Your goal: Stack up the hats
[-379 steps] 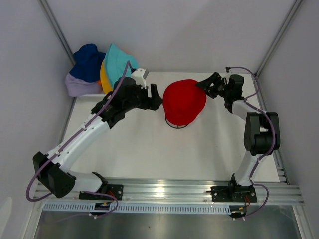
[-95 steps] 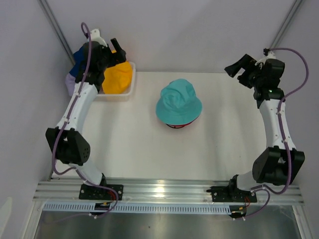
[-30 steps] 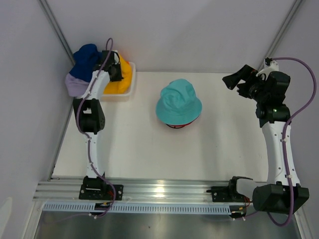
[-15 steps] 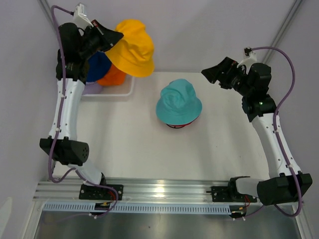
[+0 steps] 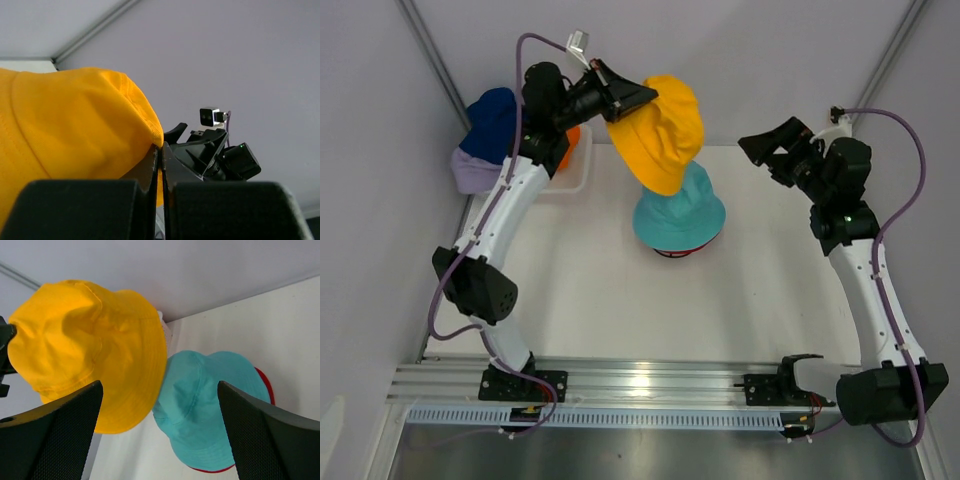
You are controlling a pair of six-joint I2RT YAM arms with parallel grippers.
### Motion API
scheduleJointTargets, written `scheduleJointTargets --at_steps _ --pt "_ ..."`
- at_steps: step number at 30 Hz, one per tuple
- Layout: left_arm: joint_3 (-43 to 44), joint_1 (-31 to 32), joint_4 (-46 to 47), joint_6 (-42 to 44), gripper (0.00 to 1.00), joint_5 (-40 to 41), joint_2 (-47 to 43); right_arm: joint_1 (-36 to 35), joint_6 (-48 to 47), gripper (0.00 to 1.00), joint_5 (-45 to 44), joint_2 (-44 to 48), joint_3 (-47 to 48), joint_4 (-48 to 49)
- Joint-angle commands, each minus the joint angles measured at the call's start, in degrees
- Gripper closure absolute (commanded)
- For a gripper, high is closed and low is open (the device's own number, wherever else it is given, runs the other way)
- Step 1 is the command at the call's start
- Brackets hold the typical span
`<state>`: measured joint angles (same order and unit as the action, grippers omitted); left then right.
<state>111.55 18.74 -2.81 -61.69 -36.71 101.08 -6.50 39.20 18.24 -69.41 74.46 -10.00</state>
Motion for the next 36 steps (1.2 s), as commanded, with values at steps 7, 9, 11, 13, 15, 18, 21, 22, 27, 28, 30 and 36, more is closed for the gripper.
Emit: scheduleJointTargets --at_steps 7,9,11,13,15,18,21,22,27,28,30,36 --pt "2.0 6.6 10.5 -8.1 0.99 -3.3 3.8 8.6 2.1 0.01 -1.5 9.1 -4.0 -3.3" --pt "2.2 7.4 12.4 -9.8 0.99 -4.1 5.3 9.0 1.9 0.01 -2.0 9.6 -4.8 -3.6" --pt "2.6 8.3 10.6 -8.5 0.99 -3.6 6.0 9.5 2.0 0.01 -2.1 10.0 -5.0 -3.7" --pt "2.3 8.7 8.2 -4.8 0.99 -2.8 6.4 9.6 1.9 0.0 -1.8 10.0 -5.3 -3.7" --pt "0.4 8.7 3.6 0.1 0.99 -0.2 5.7 9.6 1.9 0.01 -1.2 9.8 -5.5 -3.5" --pt "-3.6 8.7 -1.3 6.8 0.99 5.5 3.7 9.6 1.8 0.0 -0.4 9.5 -6.1 -3.2" --pt "-8.3 8.5 -3.3 11.9 0.99 8.1 1.7 9.6 1.8 0.0 1.1 8.9 -7.5 -1.4" --pt "-9.4 8.4 -3.8 13.0 0.99 8.0 1.5 9.6 1.8 0.0 1.4 8.8 -8.6 -0.9" --pt "-13.2 7.4 -6.0 16.0 0.99 6.5 0.4 9.2 2.9 0.01 5.9 6.2 -12.3 4.9" --pt "-13.7 7.2 -6.1 16.2 0.99 6.9 -0.1 9.0 2.9 0.0 6.3 5.7 -12.8 5.7" --pt "-16.4 6.5 -5.7 16.3 0.99 8.1 -1.4 7.6 1.7 0.0 7.1 4.8 -13.9 8.0" --pt "-21.3 4.2 -5.0 16.6 0.99 10.1 -4.8 2.8 -0.4 0.0 5.8 0.6 -13.7 9.3"
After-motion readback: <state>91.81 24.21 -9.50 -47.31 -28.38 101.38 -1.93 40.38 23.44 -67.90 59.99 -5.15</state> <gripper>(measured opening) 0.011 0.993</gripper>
